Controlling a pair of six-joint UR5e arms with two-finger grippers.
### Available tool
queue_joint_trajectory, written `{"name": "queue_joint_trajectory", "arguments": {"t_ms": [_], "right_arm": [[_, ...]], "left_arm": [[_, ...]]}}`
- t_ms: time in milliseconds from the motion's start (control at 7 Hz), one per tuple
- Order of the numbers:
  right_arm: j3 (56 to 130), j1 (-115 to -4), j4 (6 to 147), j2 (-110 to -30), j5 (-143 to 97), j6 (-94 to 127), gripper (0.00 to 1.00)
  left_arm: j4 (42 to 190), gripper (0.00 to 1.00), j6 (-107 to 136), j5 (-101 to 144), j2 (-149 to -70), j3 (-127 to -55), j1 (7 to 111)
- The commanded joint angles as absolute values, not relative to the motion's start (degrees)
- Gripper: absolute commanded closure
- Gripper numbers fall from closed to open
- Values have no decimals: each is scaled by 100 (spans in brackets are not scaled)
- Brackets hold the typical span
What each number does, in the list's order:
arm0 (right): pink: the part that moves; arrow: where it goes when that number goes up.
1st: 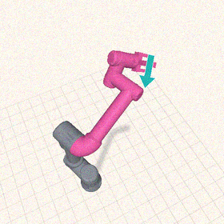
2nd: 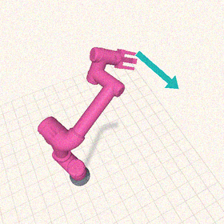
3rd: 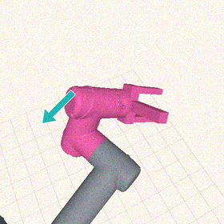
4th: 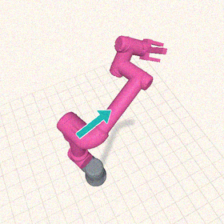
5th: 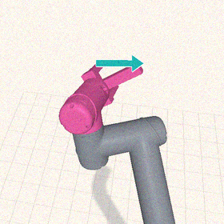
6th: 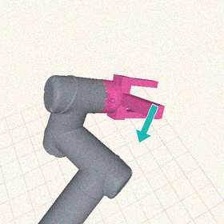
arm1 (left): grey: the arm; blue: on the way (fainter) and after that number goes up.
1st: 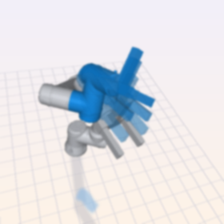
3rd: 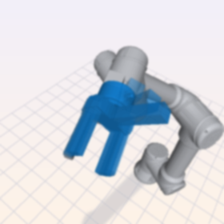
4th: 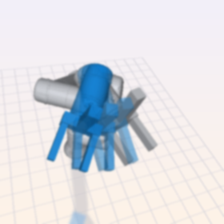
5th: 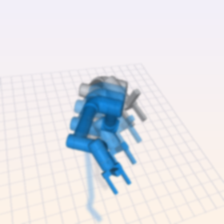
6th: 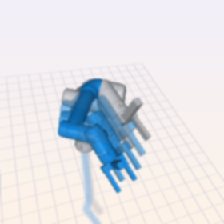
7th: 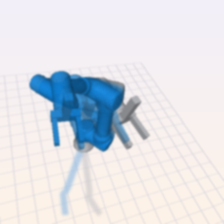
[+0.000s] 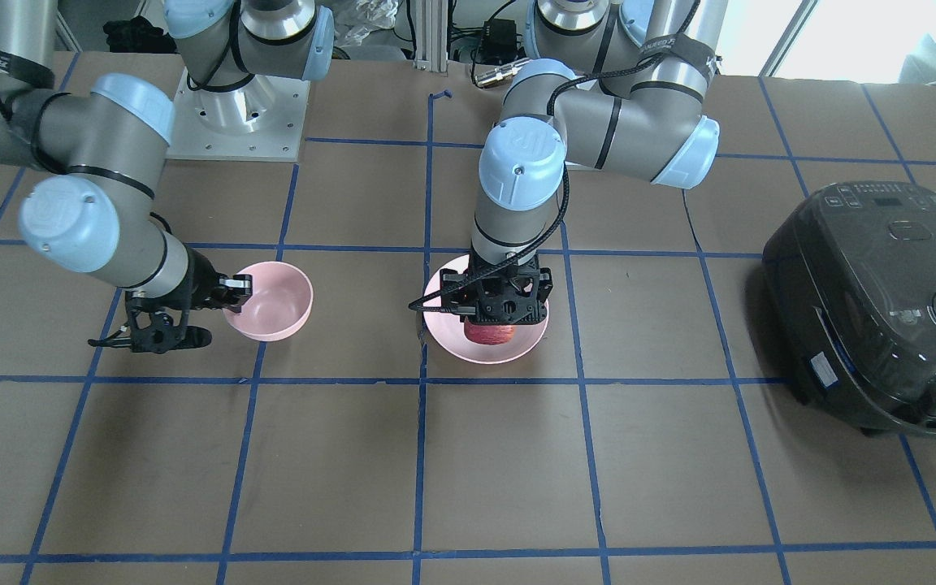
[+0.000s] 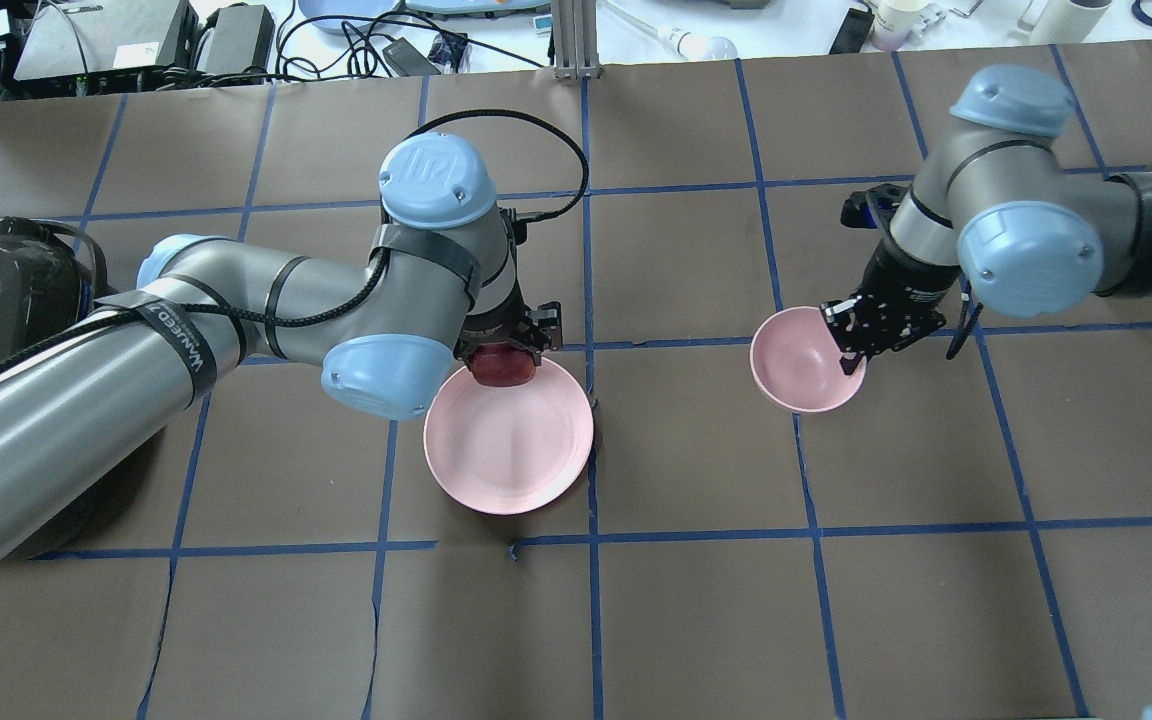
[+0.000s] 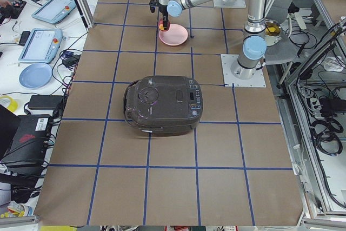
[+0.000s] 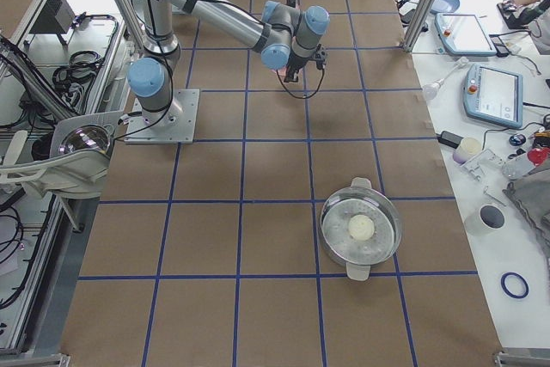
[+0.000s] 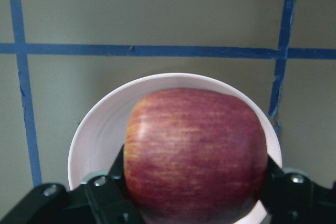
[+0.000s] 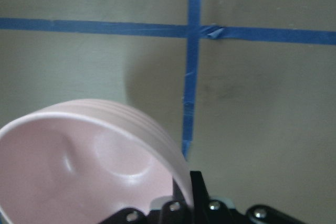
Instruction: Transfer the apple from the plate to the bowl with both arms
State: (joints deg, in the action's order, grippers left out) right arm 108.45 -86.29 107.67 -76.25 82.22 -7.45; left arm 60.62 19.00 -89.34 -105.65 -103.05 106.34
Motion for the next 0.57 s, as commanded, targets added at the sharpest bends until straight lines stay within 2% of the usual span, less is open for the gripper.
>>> {"name": "queue_joint_trajectory", "arguments": {"t_ms": [0, 429], "right_arm": [[10959, -9122, 11107, -7489, 7595, -90, 100], [11206, -9176, 11636, -7330, 7716, -79, 100]], "left_arm": [[6590, 100, 2108, -8895, -10512, -9811, 10626], [6688, 100, 2566, -8692, -10555, -9677, 10626]]}}
